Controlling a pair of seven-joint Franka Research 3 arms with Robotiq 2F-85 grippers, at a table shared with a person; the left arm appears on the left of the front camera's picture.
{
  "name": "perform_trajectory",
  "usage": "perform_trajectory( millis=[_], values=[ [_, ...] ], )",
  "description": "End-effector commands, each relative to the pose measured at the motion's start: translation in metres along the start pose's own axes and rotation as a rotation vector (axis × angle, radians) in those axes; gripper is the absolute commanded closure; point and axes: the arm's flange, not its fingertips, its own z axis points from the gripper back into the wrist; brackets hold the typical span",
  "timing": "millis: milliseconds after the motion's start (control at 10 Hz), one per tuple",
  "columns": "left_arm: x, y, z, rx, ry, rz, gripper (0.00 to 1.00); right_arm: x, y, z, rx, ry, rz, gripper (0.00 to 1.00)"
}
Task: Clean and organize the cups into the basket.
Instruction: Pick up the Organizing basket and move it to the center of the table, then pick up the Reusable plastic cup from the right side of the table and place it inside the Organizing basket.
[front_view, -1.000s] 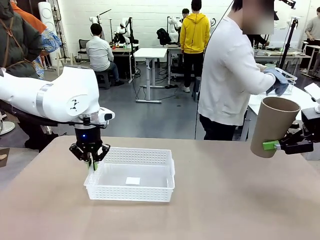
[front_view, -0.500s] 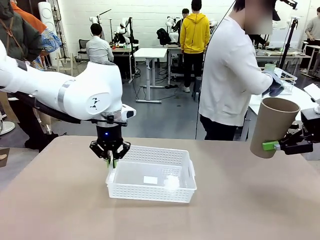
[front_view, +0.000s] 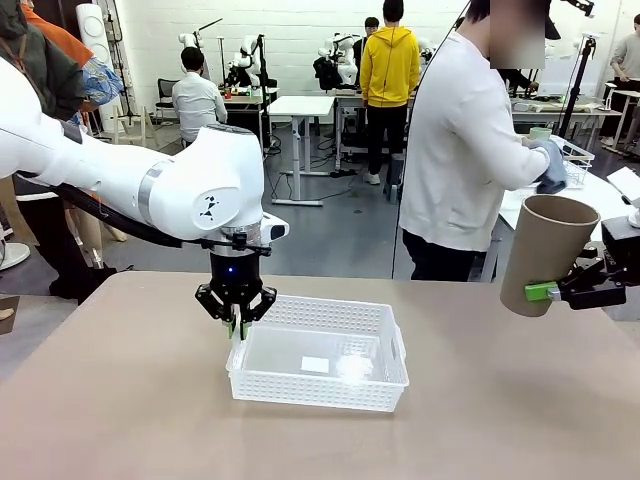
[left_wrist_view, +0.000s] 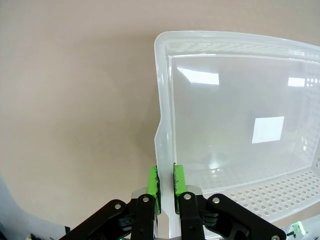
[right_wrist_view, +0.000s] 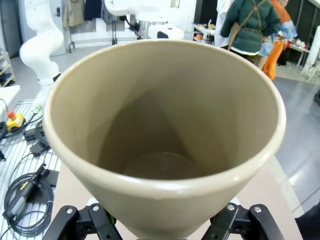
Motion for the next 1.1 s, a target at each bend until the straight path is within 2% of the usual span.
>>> perform_trajectory(
  millis=[0, 100, 200, 300, 400, 600, 900, 1000],
  values=[
    [-0.003, -0.007, 0.0, -0.002, -0.005, 0.006, 1.0, -0.002, -0.001, -0.001, 0.002, -0.001, 0.011, 1.0],
    [-0.003, -0.007, 0.0, -0.002, -0.005, 0.006, 1.0, 0.0, 0.0, 0.0, 0.0, 0.0, 0.0, 0.19],
    [-0.003, -0.007, 0.0, -0.002, -0.005, 0.006, 1.0, 0.018, 0.01, 0.001, -0.014, 0.048, 0.04, 0.19],
    [-0.003, -0.007, 0.0, -0.002, -0.005, 0.006, 1.0, 0.059, 0.016, -0.016, -0.027, 0.146, 0.09, 0.19],
    [-0.003, -0.007, 0.0, -0.002, -0.005, 0.006, 1.0, 0.104, 0.016, -0.04, 0.005, 0.266, 0.119, 0.19],
    [-0.003, -0.007, 0.0, -0.002, -0.005, 0.006, 1.0, 0.159, 0.003, -0.098, 0.047, 0.492, 0.087, 0.19],
    [-0.003, -0.007, 0.0, -0.002, -0.005, 0.006, 1.0, 0.18, -0.006, -0.201, 0.191, 0.784, 0.027, 0.19],
    [-0.003, -0.007, 0.0, -0.002, -0.005, 0.006, 1.0, 0.181, -0.005, -0.23, 0.226, 0.851, 0.02, 0.19]
  ],
)
